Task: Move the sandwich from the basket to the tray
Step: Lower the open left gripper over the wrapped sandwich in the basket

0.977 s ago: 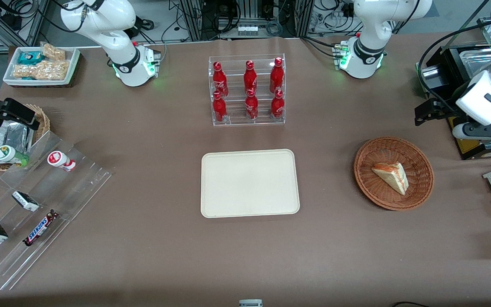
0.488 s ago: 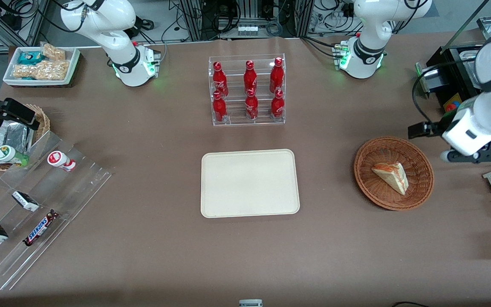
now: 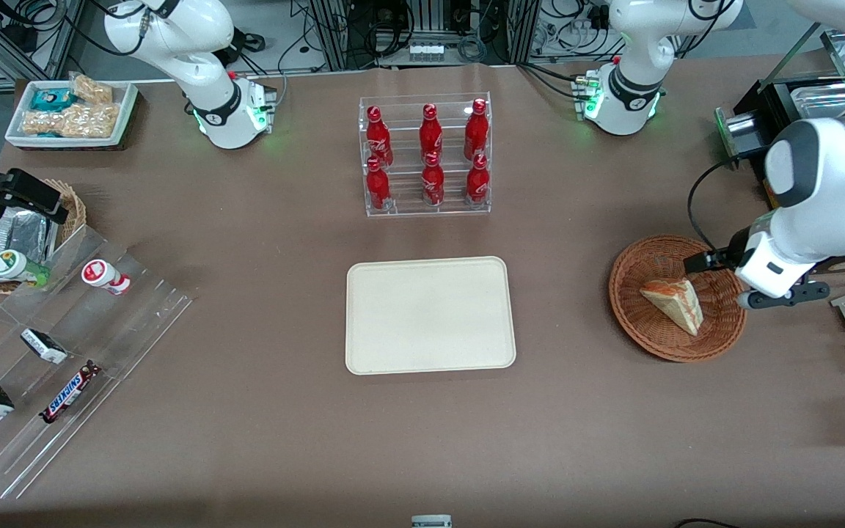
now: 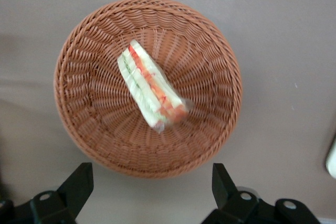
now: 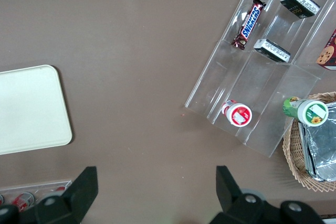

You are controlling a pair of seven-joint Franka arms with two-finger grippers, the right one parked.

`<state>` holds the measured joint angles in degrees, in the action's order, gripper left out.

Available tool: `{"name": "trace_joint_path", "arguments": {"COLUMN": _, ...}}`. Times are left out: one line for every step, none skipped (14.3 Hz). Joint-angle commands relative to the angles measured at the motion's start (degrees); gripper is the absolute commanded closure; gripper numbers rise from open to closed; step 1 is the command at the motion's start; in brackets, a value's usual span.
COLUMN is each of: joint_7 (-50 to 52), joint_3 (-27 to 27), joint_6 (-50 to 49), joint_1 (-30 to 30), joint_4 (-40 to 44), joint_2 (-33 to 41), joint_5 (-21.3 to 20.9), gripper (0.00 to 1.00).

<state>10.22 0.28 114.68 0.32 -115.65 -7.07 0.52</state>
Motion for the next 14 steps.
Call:
{"name": "trace_joint_path", "arguments": {"joint_7": 6.7, "joint_3": 0.1, "joint_6": 6.9, "joint_1": 1.8, "joint_4": -4.9, "joint_2": 0.6, "joint_5": -0.8, "gripper": 0.00}}
{"name": "trace_joint_path", "arguments": {"joint_7": 10.2, "joint_3": 0.2, "joint_6": 8.7, "joint_1": 1.9, "joint_4": -5.8, "joint_2": 0.4, "joint_5": -0.8, "gripper": 0.00}}
{"name": "trace_joint_path", "arguments": {"joint_7": 15.7, "joint_3": 0.2, "joint_6": 10.5, "joint_1": 1.9, "joint_4": -6.6, "joint_2": 0.3, "joint_5": -0.7, "gripper": 0.00}}
{"name": "trace_joint_path", "arguments": {"joint_7": 21.6, "joint_3": 0.1, "joint_6": 12.2, "joint_1": 1.8, "joint_4": -7.2, "joint_2": -0.1, "joint_5": -0.7, "gripper": 0.00}}
{"name": "trace_joint_path", "arguments": {"joint_7": 27.4, "joint_3": 0.1, "joint_6": 13.7, "joint_1": 1.8, "joint_4": -7.3, "joint_2": -0.8, "joint_5": -0.6, "gripper": 0.00}}
{"name": "trace_joint_path", "arguments": {"joint_7": 33.9, "joint_3": 0.1, "joint_6": 15.6, "joint_1": 1.7, "joint_4": -7.2, "joint_2": -2.2, "joint_5": -0.5, "gripper": 0.00}}
{"name": "trace_joint_path", "arguments": {"joint_7": 38.6, "joint_3": 0.1, "joint_6": 17.7, "joint_1": 1.4, "joint_4": -7.2, "joint_2": -3.2, "joint_5": -0.6, "gripper": 0.00}}
{"name": "trace_joint_path", "arguments": {"joint_7": 41.5, "joint_3": 0.1, "joint_6": 19.2, "joint_1": 1.3, "joint_4": -7.2, "joint_2": -4.3, "joint_5": -0.6, "gripper": 0.00}}
{"name": "trace_joint_path", "arguments": {"joint_7": 42.4, "joint_3": 0.0, "joint_6": 19.7, "joint_1": 1.3, "joint_4": -7.2, "joint_2": -5.3, "joint_5": -0.6, "gripper": 0.00}}
{"name": "trace_joint_path", "arguments": {"joint_7": 42.4, "joint_3": -0.1, "joint_6": 20.1, "joint_1": 1.3, "joint_4": -7.2, "joint_2": -6.0, "joint_5": -0.6, "gripper": 0.00}}
{"name": "trace_joint_path", "arguments": {"joint_7": 42.5, "joint_3": -0.2, "joint_6": 20.6, "joint_1": 1.2, "joint_4": -7.1, "joint_2": -6.8, "joint_5": -0.5, "gripper": 0.00}}
{"name": "trace_joint_path", "arguments": {"joint_7": 42.5, "joint_3": -0.3, "joint_6": 21.5, "joint_1": 1.1, "joint_4": -7.0, "joint_2": -7.9, "joint_5": -0.5, "gripper": 0.00}}
{"name": "trace_joint_path", "arguments": {"joint_7": 42.5, "joint_3": -0.3, "joint_6": 21.9, "joint_1": 0.7, "joint_4": -6.9, "joint_2": -8.9, "joint_5": -0.4, "gripper": 0.00}}
{"name": "trace_joint_path", "arguments": {"joint_7": 42.6, "joint_3": -0.3, "joint_6": 22.0, "joint_1": 0.4, "joint_4": -6.9, "joint_2": -9.7, "joint_5": -0.3, "gripper": 0.00}}
